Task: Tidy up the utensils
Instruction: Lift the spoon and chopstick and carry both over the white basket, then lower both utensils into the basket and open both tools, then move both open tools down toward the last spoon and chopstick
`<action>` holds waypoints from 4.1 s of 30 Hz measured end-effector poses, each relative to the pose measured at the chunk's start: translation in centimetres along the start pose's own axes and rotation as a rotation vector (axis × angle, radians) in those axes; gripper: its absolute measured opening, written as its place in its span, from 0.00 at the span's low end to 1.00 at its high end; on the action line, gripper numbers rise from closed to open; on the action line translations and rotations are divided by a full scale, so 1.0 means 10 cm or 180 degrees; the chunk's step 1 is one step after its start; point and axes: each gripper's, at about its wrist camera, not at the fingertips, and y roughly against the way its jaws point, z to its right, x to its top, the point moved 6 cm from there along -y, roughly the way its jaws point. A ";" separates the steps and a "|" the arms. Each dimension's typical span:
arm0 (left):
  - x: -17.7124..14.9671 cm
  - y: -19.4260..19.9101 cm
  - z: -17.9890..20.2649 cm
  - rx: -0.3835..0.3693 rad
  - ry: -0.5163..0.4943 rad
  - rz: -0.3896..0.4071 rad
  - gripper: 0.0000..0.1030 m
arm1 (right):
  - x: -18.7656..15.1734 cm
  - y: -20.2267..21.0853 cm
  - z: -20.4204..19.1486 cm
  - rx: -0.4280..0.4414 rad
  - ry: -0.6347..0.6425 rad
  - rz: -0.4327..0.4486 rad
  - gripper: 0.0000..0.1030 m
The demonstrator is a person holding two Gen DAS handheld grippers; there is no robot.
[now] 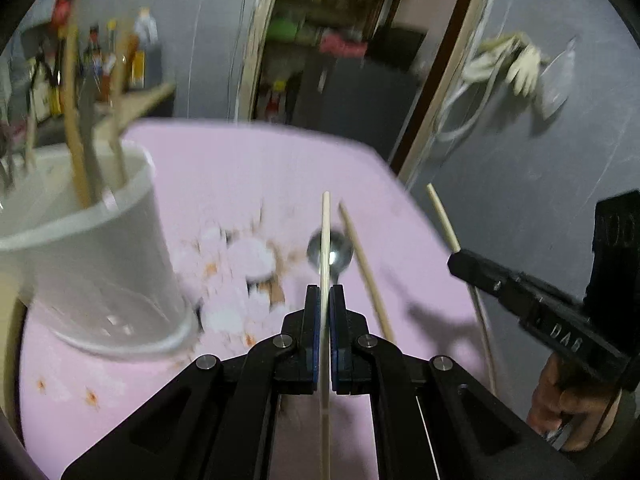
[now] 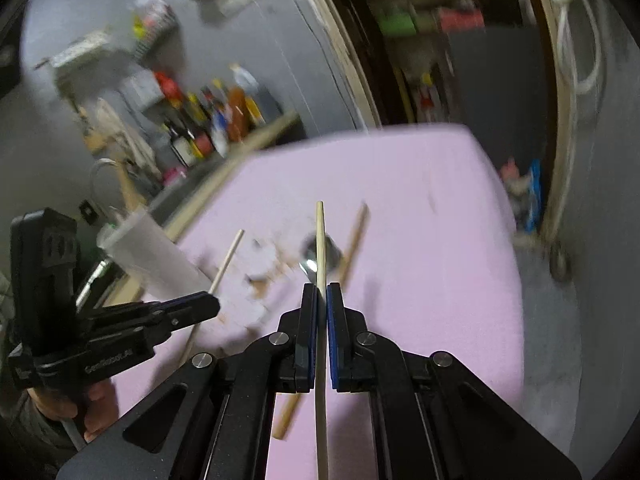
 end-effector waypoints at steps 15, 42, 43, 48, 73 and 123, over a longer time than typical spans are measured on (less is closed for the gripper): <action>0.75 0.99 -0.32 0.0159 -0.0374 0.1336 0.02 | 0.64 0.37 -1.01 0.0093 0.0689 0.1459 0.03; 1.22 1.33 -2.15 0.0381 0.0197 0.2122 0.02 | 1.17 -0.44 -2.07 0.0586 0.0675 0.2187 0.03; 1.20 1.30 -2.16 0.0398 0.0196 0.2127 0.02 | 1.13 -0.49 -2.06 0.0560 0.0683 0.2172 0.03; 1.07 1.20 -2.14 0.0446 0.0143 0.2103 0.02 | 1.00 -0.65 -1.99 0.0506 0.0676 0.2058 0.03; 0.51 0.98 -1.99 0.0418 0.0270 0.1617 0.04 | 0.52 -0.72 -1.76 0.0358 0.0856 0.1526 0.04; 0.29 0.73 -0.11 0.0073 -0.0431 0.1482 0.98 | 0.46 0.75 -0.21 -0.0461 0.0834 0.1836 1.00</action>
